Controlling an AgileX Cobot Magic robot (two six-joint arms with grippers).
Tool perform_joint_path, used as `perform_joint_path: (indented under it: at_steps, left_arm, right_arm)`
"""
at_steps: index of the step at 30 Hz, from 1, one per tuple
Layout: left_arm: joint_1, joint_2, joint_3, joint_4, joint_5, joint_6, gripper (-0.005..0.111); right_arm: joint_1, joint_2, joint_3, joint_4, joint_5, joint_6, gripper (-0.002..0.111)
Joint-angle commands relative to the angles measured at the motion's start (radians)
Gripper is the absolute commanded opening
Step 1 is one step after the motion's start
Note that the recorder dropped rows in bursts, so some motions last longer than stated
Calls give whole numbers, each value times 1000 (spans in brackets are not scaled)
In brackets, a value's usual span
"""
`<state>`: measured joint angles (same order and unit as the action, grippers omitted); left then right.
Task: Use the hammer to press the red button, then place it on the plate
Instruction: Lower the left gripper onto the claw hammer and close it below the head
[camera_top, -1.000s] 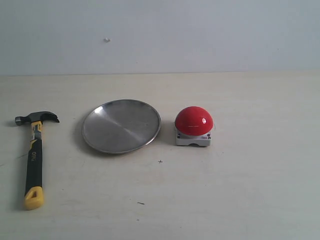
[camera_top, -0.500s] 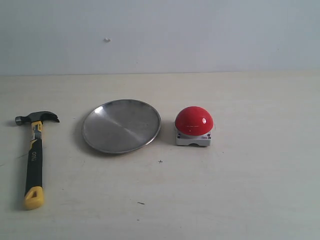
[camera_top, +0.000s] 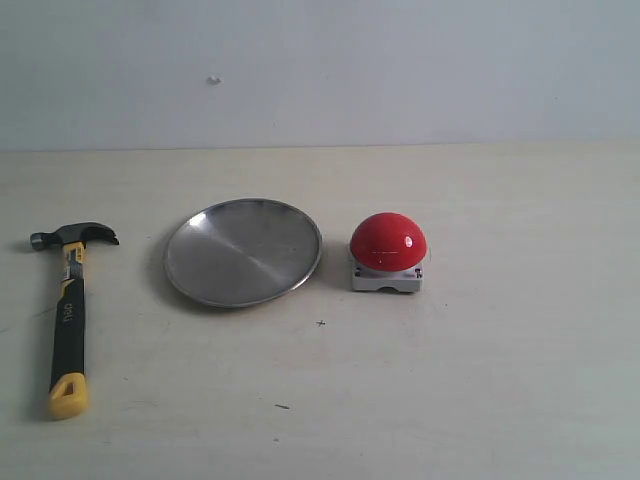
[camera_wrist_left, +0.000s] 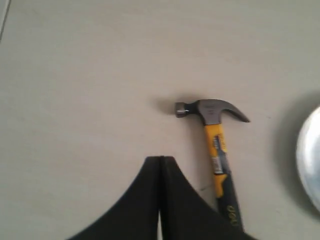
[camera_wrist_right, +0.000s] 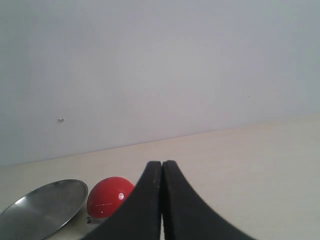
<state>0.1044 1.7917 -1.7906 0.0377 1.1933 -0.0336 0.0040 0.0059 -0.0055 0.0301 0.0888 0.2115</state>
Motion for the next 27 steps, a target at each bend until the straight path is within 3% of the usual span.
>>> perform_joint_path:
  at_steps: [1,4,9,18,27]
  left_arm:
    - [-77,115,-91,112,2,-10,0]
    - [-94,164,-86,0,-43,-14,0]
    - [-104,287,-86,-255,6,82,2]
    - [-159,404,-86,-226,22,-8,44]
    - [-159,454,-86,-144,28,-109,52]
  right_arm:
    - [-5,-6,5,-2,-10,-1,0]
    - [-5,-6,5,-2,-10,-1,0]
    - [-5,-6,5,-2,-10,-1,0]
    - [-5,-6,5,-2,-10,-1,0]
    - [-5,-6,5,-2,-10,-1,0]
